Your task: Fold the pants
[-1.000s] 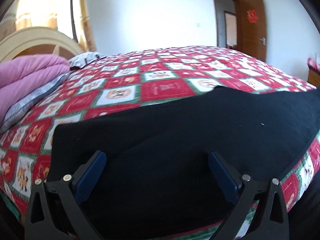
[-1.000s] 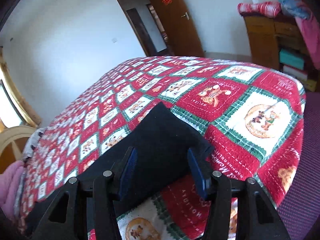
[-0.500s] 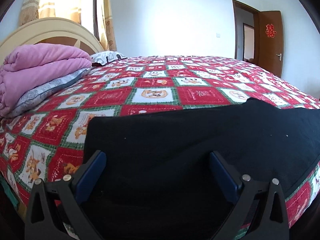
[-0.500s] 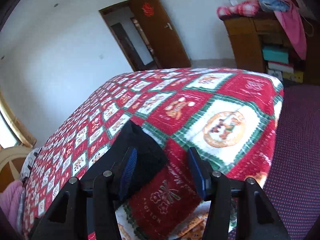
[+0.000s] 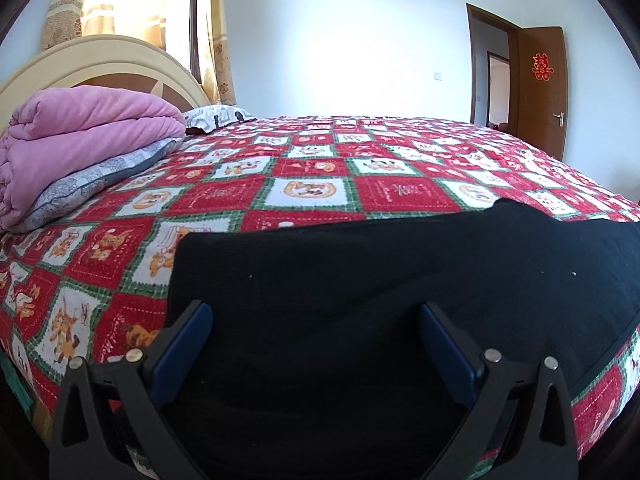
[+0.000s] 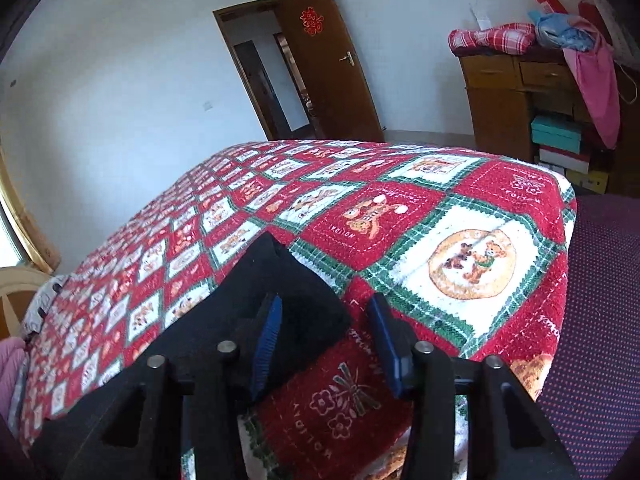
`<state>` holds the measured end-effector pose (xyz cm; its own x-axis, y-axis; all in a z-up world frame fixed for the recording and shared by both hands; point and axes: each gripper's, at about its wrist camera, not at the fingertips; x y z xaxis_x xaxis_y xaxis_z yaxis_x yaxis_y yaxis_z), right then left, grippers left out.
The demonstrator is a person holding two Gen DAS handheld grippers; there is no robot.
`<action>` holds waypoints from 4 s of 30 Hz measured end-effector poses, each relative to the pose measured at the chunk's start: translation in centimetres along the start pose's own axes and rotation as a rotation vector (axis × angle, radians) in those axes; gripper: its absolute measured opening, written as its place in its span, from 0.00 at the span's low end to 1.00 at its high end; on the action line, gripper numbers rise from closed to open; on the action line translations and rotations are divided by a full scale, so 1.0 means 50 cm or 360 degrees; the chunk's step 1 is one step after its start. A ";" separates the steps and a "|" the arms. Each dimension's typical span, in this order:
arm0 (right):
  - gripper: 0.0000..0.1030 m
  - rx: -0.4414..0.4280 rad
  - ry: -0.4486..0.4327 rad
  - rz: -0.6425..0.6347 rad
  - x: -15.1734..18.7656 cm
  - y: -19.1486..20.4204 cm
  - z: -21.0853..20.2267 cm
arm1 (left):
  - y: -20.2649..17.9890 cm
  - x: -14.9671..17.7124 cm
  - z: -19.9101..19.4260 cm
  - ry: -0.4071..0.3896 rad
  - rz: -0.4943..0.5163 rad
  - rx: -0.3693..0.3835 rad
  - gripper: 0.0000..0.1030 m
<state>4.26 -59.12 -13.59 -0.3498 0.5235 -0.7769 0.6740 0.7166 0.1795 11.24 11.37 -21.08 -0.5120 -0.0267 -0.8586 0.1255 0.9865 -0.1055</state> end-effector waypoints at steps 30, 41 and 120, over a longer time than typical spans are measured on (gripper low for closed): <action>0.11 -0.0068 -0.0296 -0.0318 0.022 0.105 -0.087 | 0.001 0.001 -0.001 -0.0005 0.0000 -0.0004 1.00; 0.11 -0.0254 -0.0372 -0.0468 0.058 0.183 -0.150 | 0.001 0.001 0.000 -0.0007 0.0000 -0.0004 1.00; 0.18 -0.0842 -0.0251 -0.1821 0.537 0.633 -0.309 | 0.013 -0.010 -0.022 -0.0028 -0.0053 0.0014 1.00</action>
<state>6.17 -15.24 -19.47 -0.4526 -0.5479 -0.7036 -0.3144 0.8364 -0.4490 10.62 12.20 -20.16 -0.5008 -0.0623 -0.8633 0.1161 0.9836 -0.1383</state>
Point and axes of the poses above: each gripper's, at about its wrist camera, not at the fingertips, and z roughly the way its jaws point, y to its left, x to its underside, and after that the axes turned 14 degrees about x, right-handed
